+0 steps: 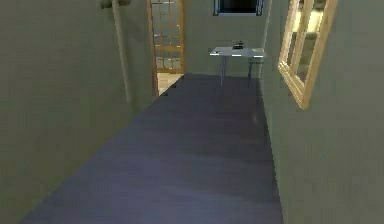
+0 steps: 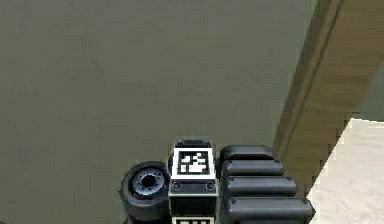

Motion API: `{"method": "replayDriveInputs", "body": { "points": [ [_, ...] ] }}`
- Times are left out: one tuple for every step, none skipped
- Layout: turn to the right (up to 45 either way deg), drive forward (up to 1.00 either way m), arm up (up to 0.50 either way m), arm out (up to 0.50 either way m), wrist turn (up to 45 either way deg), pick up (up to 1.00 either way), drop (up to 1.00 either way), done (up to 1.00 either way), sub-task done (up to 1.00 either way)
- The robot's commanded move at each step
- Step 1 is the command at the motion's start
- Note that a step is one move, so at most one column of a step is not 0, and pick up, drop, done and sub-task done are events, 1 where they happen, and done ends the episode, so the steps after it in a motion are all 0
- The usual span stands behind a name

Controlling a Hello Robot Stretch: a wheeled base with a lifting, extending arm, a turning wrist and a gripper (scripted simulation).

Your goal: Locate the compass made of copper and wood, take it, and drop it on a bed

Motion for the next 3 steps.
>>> {"method": "replayDriveInputs", "body": {
  "points": [
    [0.0,1.00,0.00,0.00,0.0,0.00,0.00,0.00,0.00],
    [0.0,1.00,0.00,0.00,0.0,0.00,0.00,0.00,0.00],
    [0.0,1.00,0.00,0.00,0.0,0.00,0.00,0.00,0.00]
  ]
}}
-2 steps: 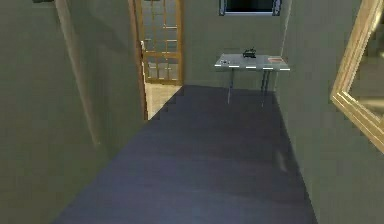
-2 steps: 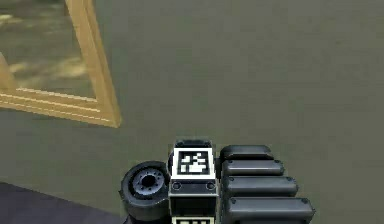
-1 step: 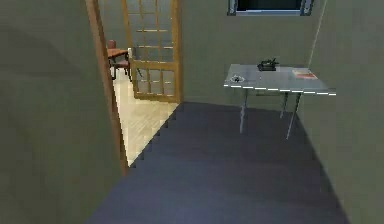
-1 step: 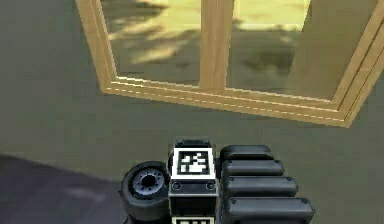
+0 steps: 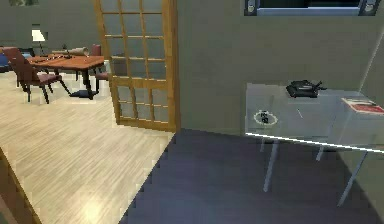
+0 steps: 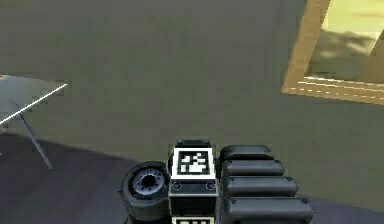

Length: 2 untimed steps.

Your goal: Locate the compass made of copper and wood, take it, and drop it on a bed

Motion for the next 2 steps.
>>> {"method": "replayDriveInputs", "body": {
  "points": [
    [0.0,0.55,0.00,0.00,0.0,0.00,0.00,0.00,0.00],
    [-9.0,0.00,0.00,0.00,0.0,0.00,0.00,0.00,0.00]
  ]
}}
